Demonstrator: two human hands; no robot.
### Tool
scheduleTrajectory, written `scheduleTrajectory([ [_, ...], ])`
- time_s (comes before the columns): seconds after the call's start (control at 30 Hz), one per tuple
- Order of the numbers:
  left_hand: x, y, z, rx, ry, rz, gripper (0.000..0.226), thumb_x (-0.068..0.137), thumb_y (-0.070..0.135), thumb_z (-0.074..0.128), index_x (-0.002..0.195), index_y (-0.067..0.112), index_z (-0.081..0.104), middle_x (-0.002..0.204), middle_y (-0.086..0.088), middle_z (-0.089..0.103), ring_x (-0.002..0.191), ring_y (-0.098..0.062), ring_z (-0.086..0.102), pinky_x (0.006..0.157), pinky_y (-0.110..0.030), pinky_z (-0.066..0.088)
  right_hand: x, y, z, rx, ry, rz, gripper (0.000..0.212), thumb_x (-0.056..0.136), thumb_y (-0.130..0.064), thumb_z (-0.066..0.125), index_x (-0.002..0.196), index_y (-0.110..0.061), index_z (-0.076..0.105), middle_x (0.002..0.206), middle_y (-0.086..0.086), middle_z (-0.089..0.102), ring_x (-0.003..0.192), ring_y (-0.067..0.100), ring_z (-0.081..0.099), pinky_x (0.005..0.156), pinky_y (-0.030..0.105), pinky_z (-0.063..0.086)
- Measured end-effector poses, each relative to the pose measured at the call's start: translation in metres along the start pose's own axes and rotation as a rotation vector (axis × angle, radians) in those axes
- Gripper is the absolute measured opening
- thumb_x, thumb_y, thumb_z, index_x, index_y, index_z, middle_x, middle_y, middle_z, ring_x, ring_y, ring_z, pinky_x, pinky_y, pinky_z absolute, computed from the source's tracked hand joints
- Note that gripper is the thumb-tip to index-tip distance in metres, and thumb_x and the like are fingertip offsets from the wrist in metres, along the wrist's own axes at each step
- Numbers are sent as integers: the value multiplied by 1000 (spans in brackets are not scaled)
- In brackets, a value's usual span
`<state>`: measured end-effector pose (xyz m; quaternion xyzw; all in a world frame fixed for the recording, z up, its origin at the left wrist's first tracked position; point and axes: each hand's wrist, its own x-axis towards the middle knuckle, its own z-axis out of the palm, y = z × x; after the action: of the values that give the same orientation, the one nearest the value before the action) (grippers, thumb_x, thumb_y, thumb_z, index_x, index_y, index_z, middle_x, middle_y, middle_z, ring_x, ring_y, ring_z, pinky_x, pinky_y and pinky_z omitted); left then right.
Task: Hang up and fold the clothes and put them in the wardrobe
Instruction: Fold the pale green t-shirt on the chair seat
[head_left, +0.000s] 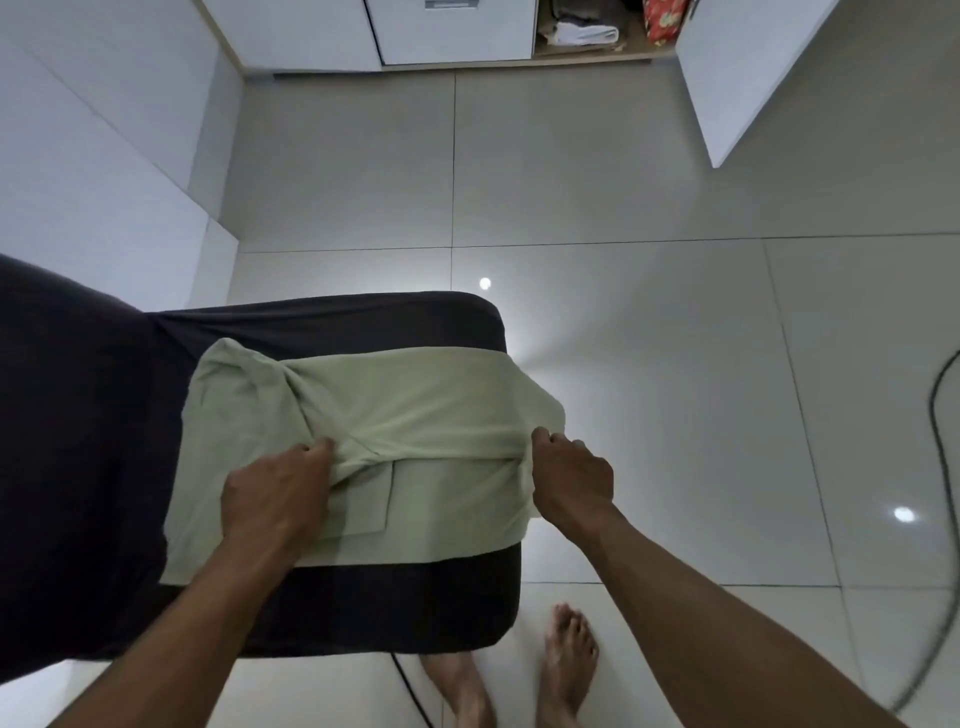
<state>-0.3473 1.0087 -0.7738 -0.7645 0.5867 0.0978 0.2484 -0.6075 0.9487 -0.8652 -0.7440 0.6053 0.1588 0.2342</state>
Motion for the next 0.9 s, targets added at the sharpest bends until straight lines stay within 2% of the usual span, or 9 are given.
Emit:
scheduleTrajectory([
  [0.13, -15, 8, 10, -18, 57, -48, 21, 95, 20, 48, 112, 25, 58, 97, 5, 65, 84, -20, 68, 58, -31, 42, -12, -22, -7, 100, 158, -77, 33, 80, -4, 51, 111, -15, 49, 105, 2, 55, 93, 26, 56, 63, 33, 40],
  [0.27, -31, 0, 15, -159, 88, -138, 18, 92, 11, 47, 103, 20, 58, 99, 2, 64, 85, -22, 66, 60, -32, 40, -8, -70, -19, 257, 383, -333, 29, 68, 2, 58, 90, -16, 57, 85, 0, 57, 71, 23, 54, 56, 34, 50],
  [0.43, -57, 6, 33, -446, -2, -162, 16, 91, 24, 53, 106, 23, 52, 103, 1, 65, 91, -24, 67, 68, -32, 47, -7, -134, -24, 229, 325, -562, 25, 72, -7, 60, 94, -19, 63, 88, -2, 60, 78, 21, 56, 63, 37, 51],
  [0.53, -54, -6, 33, -624, -103, -164, 32, 82, 48, 55, 106, 27, 56, 99, 2, 67, 91, -24, 67, 74, -32, 51, 4, -160, -27, 204, 241, -587, 32, 72, -21, 50, 99, -20, 66, 95, -1, 61, 89, 23, 58, 70, 38, 49],
  [0.6, -48, -21, 32, -722, -100, -189, 46, 75, 69, 48, 90, 27, 59, 84, 8, 66, 81, -18, 66, 71, -31, 50, 5, -165, -27, 148, 199, -634, 37, 74, -31, 40, 99, -22, 66, 97, -3, 62, 90, 21, 57, 72, 36, 48],
  [0.67, -38, -37, 24, -865, 15, -335, 53, 75, 77, 43, 78, 26, 55, 73, 11, 62, 71, -12, 61, 71, -35, 53, 3, -162, -23, 85, 165, -687, 40, 76, -36, 35, 99, -25, 65, 98, -6, 60, 90, 17, 53, 75, 33, 46],
  [0.73, -12, -54, 20, -1039, 124, -557, 49, 81, 72, 48, 91, 25, 56, 91, 10, 62, 86, -12, 60, 81, -40, 52, 2, -158, -20, 51, 141, -693, 36, 77, -36, 37, 99, -26, 64, 98, -8, 59, 89, 14, 51, 75, 28, 40],
  [0.83, 41, -81, 17, -1150, 34, -675, 62, 84, 65, 58, 126, 20, 52, 128, 0, 52, 120, -23, 52, 95, -41, 45, 9, -162, -19, 61, 173, -663, 29, 76, -34, 43, 94, -27, 64, 92, -9, 58, 83, 15, 51, 71, 27, 35],
  [0.9, 66, -90, 14, -1207, 21, -657, 41, 88, 53, 60, 109, 18, 63, 121, -5, 62, 104, -23, 60, 87, -37, 48, 14, -167, -18, 76, 193, -645, 26, 74, -33, 44, 90, -27, 64, 88, -9, 57, 80, 16, 52, 68, 28, 37],
])
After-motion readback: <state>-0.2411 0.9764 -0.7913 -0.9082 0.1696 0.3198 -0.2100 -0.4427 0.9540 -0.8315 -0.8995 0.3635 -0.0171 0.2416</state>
